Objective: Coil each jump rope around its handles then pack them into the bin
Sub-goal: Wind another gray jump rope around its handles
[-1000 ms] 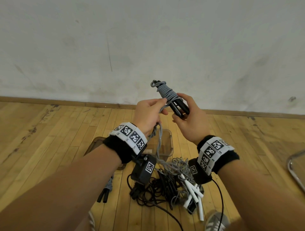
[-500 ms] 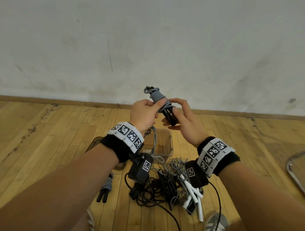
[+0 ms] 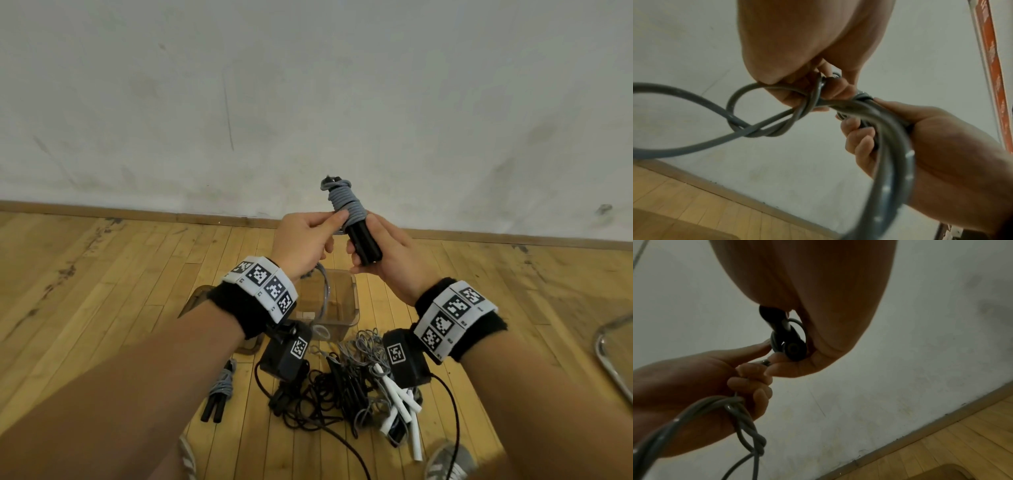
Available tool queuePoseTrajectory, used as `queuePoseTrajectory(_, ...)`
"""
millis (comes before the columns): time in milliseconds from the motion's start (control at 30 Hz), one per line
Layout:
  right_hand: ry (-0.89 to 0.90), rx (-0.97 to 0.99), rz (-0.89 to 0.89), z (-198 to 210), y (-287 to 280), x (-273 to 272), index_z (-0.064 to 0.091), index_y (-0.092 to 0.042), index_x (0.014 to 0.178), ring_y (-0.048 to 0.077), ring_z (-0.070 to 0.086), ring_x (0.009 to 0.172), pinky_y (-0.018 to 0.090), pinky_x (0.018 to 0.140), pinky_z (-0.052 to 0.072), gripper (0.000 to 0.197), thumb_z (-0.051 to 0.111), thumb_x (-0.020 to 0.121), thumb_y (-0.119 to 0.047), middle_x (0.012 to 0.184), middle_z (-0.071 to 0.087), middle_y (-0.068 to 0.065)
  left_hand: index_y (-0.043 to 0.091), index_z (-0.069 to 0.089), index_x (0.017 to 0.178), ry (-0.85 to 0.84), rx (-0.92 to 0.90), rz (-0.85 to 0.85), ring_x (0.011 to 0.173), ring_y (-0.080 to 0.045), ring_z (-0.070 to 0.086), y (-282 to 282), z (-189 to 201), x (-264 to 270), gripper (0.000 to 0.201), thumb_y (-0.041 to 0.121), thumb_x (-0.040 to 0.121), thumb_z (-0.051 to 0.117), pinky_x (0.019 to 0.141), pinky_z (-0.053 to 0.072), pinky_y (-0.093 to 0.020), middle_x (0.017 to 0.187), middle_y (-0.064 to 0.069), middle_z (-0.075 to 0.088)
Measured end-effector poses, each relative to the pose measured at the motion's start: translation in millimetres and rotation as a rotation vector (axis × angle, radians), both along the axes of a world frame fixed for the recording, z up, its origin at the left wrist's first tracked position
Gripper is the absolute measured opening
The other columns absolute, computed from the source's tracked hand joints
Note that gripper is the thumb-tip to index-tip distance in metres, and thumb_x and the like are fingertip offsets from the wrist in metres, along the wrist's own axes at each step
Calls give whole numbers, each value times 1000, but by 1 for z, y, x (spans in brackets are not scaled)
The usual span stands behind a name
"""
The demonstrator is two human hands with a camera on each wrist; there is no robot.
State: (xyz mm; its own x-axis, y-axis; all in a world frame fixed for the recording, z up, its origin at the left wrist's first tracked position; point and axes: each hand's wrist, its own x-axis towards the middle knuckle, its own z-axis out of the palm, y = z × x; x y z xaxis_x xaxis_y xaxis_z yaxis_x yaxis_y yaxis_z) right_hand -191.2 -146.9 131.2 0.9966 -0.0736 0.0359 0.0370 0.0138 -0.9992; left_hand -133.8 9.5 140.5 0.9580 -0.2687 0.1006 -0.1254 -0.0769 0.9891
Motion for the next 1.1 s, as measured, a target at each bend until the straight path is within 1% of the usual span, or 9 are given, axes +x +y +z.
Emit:
queuePoseTrajectory(200, -88, -396, -94, -3, -1, 4, 16, -21, 162, 7, 57, 67, 39, 72, 57, 63, 44, 107, -35, 87, 60, 3, 21, 79, 94, -15, 57, 77, 49, -8, 62, 2, 2, 1, 13, 31, 95, 72, 54, 52, -21, 56, 0, 69)
queuePoseTrajectory(300, -98, -555, -122, -3, -5, 4, 13, -20, 163, 17, 62, 74, 46, 78, 57, 70, 48, 105, -39, 87, 61, 0, 21, 76, 93, 3, 55, 28, 48, -6, 59, -2, 2, -4, 13, 27, 98, 66, 53, 50, -20, 55, 1, 67)
queuePoseTrajectory(433, -96, -725, -151, -1, -10, 2, 18, -18, 162, 15, 66, 87, 32, 76, 53, 75, 52, 102, -46, 101, 63, -12, 14, 80, 90, 12, 26, 6, 45, -9, 50, -5, 4, -10, 30, 40, 96, 68, 51, 44, -19, 55, -3, 61)
queuePoseTrajectory(500, -126, -722, -193, -1, -10, 3, 28, -19, 159, 13, 66, 104, 35, 88, 55, 77, 58, 97, -52, 122, 65, -7, 19, 81, 89, 3, 34, 5, 46, -11, 50, -6, 5, -11, 29, 46, 93, 71, 53, 44, -22, 55, -4, 60)
queuePoseTrajectory(567, -144, -629, -232, 0, -8, 3, 43, -22, 153, 13, 67, 109, 42, 89, 59, 72, 67, 92, -53, 129, 65, -3, 25, 80, 89, 2, 27, 19, 47, -11, 51, -8, 4, -11, 25, 48, 90, 73, 54, 45, -23, 53, -4, 59)
queuePoseTrajectory(667, -138, -349, -254, 6, -5, 1, 59, -25, 139, 18, 71, 91, 34, 71, 63, 57, 79, 87, -33, 108, 70, 4, 24, 78, 97, -1, 14, 49, 44, -9, 52, -11, 4, -10, 25, 47, 88, 76, 51, 44, -21, 52, -3, 59)
queuePoseTrajectory(833, -5, -23, -136, 7, -1, -1, 50, -28, 141, 15, 68, 75, 31, 67, 59, 55, 74, 92, -18, 100, 67, 13, 25, 75, 102, -10, -16, 55, 44, -9, 51, -14, 5, -6, 17, 34, 88, 79, 51, 45, -22, 53, -1, 62)
queuePoseTrajectory(933, 45, -56, -65, 7, -3, 0, 58, -14, 135, 19, 70, 79, 26, 63, 56, 40, 67, 97, -15, 97, 73, 9, 17, 77, 105, -9, -1, 62, 46, -7, 54, -13, 1, -5, 23, 31, 87, 80, 51, 47, -22, 68, -9, 73)
queuePoseTrajectory(1100, -7, -257, -46, 8, -10, 1, 53, -25, 134, 28, 76, 81, 31, 63, 60, 47, 73, 93, -16, 102, 74, 11, 16, 75, 103, -10, 69, 109, 46, -8, 59, -13, -5, -5, 25, 32, 85, 82, 47, 45, -18, 56, -2, 68)
